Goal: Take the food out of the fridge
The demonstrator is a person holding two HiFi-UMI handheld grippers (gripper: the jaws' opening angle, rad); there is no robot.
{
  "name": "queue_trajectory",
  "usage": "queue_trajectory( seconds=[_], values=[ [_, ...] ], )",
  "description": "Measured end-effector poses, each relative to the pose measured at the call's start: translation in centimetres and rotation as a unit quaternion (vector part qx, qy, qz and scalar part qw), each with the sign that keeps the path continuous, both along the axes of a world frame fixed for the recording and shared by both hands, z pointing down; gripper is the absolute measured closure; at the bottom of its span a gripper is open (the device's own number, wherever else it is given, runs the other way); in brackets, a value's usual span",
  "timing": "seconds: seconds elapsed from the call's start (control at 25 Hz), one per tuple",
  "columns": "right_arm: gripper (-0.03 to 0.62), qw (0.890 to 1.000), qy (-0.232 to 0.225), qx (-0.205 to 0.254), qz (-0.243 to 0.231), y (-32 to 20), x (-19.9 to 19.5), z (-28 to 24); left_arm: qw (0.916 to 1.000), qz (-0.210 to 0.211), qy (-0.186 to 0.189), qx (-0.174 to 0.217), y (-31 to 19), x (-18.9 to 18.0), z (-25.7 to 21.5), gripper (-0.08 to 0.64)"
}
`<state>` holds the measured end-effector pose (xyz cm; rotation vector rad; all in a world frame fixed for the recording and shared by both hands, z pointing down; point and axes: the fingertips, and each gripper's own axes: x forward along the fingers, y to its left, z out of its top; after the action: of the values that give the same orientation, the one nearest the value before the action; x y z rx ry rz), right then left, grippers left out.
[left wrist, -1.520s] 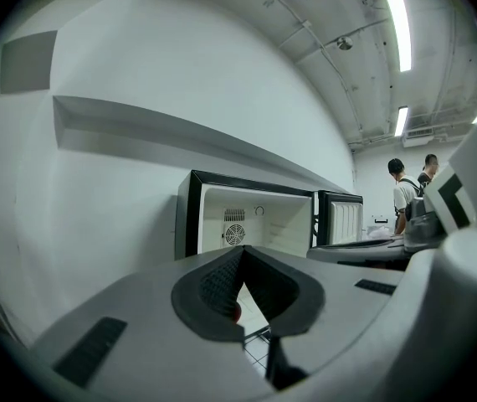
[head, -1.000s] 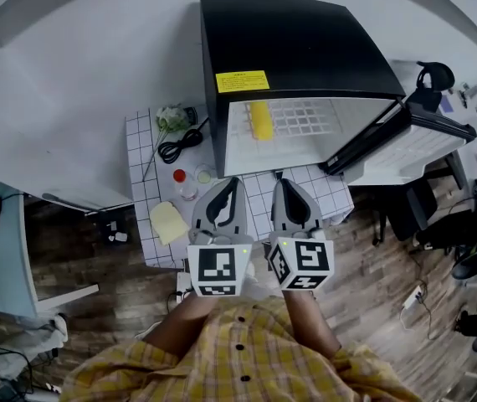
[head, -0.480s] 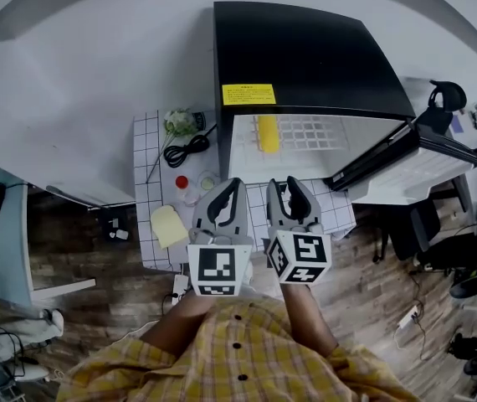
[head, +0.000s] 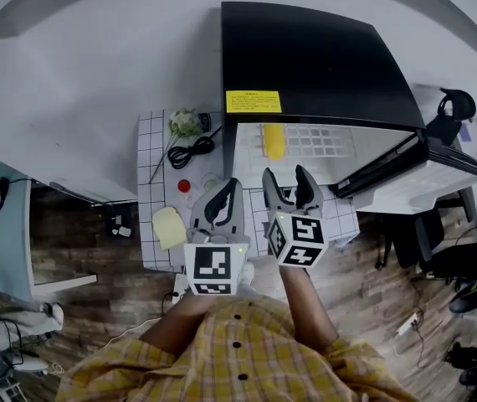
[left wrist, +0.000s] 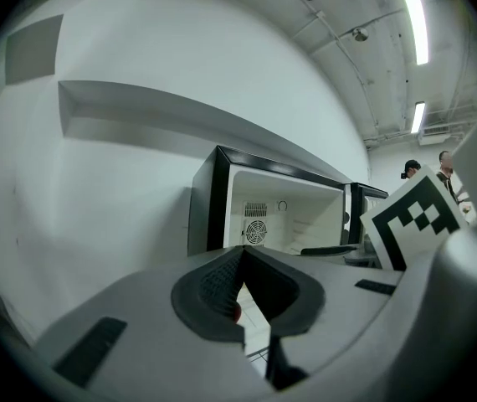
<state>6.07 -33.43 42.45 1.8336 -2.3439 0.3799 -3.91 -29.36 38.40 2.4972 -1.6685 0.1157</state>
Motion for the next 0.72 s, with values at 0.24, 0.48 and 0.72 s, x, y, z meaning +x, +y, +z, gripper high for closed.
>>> queue_trajectory(
  seconds=[0.24,0.48,0.72],
  values=[
    [0.266,1.000,0.018,-0.013,-0.003,-2.6,0.0,2.4,1.0000,-0.004,-0.008,0.001,-0.9,-0.1,0.2,0.554],
    [0.253,1.000,0.022,-0.010,-0.001,-6.2,0.4,3.7,0.9999,0.000,-0.014,0.004,-1.8,0.1,0.1,0.553],
    [0.232,0.999,0.025,-0.020,-0.012,-8.7,-0.2,5.5,0.9996,-0.003,-0.026,0.006,-2.6,0.0,0.2,0.553]
  ],
)
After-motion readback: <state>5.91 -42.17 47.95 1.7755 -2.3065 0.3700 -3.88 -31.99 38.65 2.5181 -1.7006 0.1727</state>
